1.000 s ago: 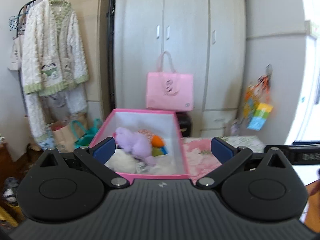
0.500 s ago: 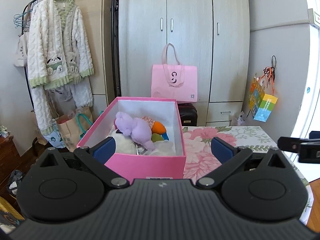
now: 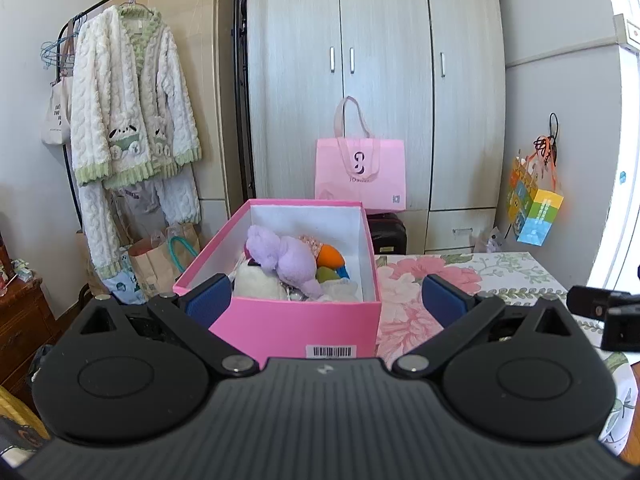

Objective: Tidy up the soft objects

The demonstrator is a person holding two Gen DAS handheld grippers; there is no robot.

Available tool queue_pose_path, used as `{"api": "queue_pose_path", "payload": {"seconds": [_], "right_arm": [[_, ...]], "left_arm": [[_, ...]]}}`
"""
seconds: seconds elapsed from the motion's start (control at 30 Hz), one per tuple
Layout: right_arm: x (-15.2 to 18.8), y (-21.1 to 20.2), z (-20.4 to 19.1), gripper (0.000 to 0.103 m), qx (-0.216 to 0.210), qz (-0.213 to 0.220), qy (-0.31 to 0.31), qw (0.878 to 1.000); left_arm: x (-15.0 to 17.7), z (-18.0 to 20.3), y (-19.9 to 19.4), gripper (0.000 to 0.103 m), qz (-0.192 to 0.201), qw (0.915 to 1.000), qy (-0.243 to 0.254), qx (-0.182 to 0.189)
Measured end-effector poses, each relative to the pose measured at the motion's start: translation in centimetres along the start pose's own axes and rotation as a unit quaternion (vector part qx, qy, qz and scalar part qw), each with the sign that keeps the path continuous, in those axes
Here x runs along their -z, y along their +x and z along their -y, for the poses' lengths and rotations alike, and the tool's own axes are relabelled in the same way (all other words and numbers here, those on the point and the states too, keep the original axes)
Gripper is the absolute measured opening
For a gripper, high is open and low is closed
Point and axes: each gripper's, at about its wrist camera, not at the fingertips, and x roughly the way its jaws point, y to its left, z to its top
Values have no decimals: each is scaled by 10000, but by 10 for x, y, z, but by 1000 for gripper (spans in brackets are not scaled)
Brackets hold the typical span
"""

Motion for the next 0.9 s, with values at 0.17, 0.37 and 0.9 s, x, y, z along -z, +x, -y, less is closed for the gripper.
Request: {"api": "queue_pose_path", "payload": {"seconds": [0.17,0.37,0.9], "right_arm": [[1,-11,-4,103,-142,29,-66,9999],[5,-8,-7,103,-13,-18,-84,10000],[17,-17,-15,103,295,291,-255,9988]], "left_arm": [[2,0,-4,103,-4,10000,18,-86],[7,1,-8,103,13,9999,116,-94],[21,7,-14,103,231,9994,246,-80]]}}
